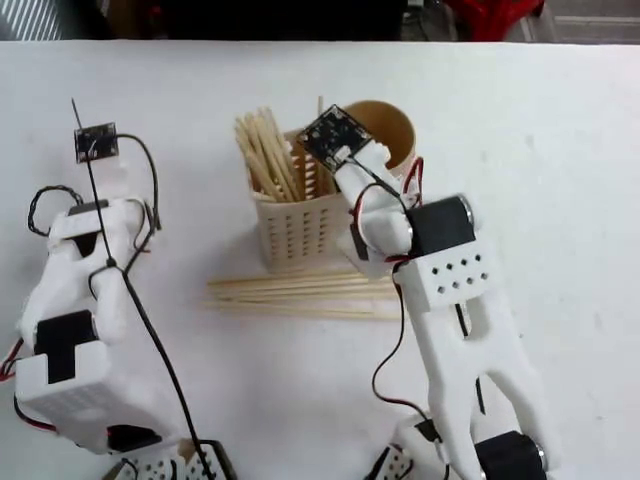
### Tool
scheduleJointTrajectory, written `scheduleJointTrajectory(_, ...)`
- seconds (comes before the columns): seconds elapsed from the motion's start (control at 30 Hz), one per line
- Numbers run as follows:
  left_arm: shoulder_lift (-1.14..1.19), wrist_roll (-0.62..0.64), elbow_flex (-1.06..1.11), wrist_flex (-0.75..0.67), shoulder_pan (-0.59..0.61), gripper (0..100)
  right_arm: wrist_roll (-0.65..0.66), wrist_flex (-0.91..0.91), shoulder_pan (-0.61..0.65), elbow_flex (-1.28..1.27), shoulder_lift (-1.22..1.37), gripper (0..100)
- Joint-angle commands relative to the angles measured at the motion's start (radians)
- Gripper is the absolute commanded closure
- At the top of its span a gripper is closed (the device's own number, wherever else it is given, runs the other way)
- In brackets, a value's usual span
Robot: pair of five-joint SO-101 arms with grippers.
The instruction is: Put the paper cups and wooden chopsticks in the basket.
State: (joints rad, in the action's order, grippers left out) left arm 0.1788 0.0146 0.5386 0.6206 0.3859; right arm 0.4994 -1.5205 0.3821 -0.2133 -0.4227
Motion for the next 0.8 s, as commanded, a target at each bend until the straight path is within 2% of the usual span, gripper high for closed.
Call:
scheduleJointTrajectory(0.0,-0.004,-0.011,-0.048,0.006,-0.008,84,0.143,-0.064,-0.012,-0.078,-0.016,98.2)
scheduleJointTrajectory(0.1,-0.004,-0.011,-0.048,0.005,-0.010,84,0.272,-0.012,-0.035,-0.285,-0.062,97.8)
scheduleJointTrajectory(0.17,-0.004,-0.011,-0.048,0.006,-0.010,84,0.327,0.058,-0.107,-0.407,-0.111,97.7)
scheduleJointTrajectory(0.27,-0.004,-0.011,-0.048,0.006,-0.010,84,0.486,0.160,-0.249,-0.551,-0.163,97.4)
scheduleJointTrajectory(0.37,-0.004,-0.011,-0.048,0.006,-0.010,84,0.654,0.245,-0.375,-0.638,-0.180,90.5)
scheduleJointTrajectory(0.47,-0.004,-0.011,-0.048,0.006,-0.010,84,0.764,0.323,-0.469,-0.657,-0.165,84.0)
scheduleJointTrajectory(0.57,-0.004,-0.011,-0.048,0.006,-0.010,84,0.818,0.424,-0.519,-0.660,-0.127,83.2)
scheduleJointTrajectory(0.77,-0.004,-0.011,-0.048,0.006,-0.010,84,0.816,0.575,-0.512,-0.657,0.062,83.2)
